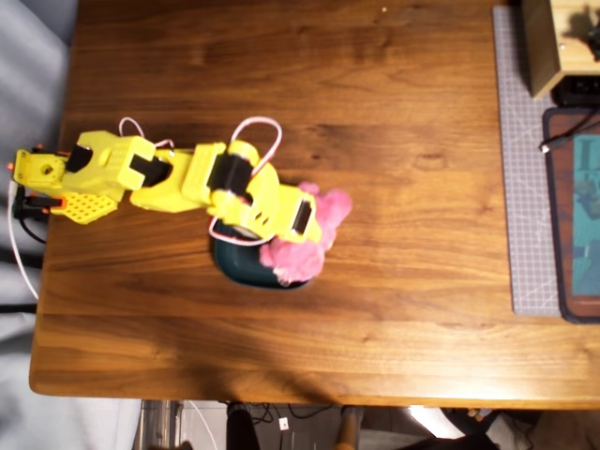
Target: Grasp a strawberry bear and put it in the bin.
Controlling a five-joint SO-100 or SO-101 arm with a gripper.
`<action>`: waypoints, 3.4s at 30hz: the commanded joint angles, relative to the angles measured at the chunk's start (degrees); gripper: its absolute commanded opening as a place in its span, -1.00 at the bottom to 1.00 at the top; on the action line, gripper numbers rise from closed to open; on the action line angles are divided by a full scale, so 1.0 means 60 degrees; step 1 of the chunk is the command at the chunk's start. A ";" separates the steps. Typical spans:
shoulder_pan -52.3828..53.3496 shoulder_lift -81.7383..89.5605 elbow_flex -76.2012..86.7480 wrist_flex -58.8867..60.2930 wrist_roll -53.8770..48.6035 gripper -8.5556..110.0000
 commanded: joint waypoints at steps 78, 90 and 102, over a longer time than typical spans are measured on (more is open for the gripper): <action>0.0937 0.9932 1.1089 -0.1890 0.0029 -0.86; 0.2109 1.9556 2.0552 -0.5918 -0.0571 -0.86; 0.3516 2.5312 2.6514 -0.5537 -0.0586 -0.86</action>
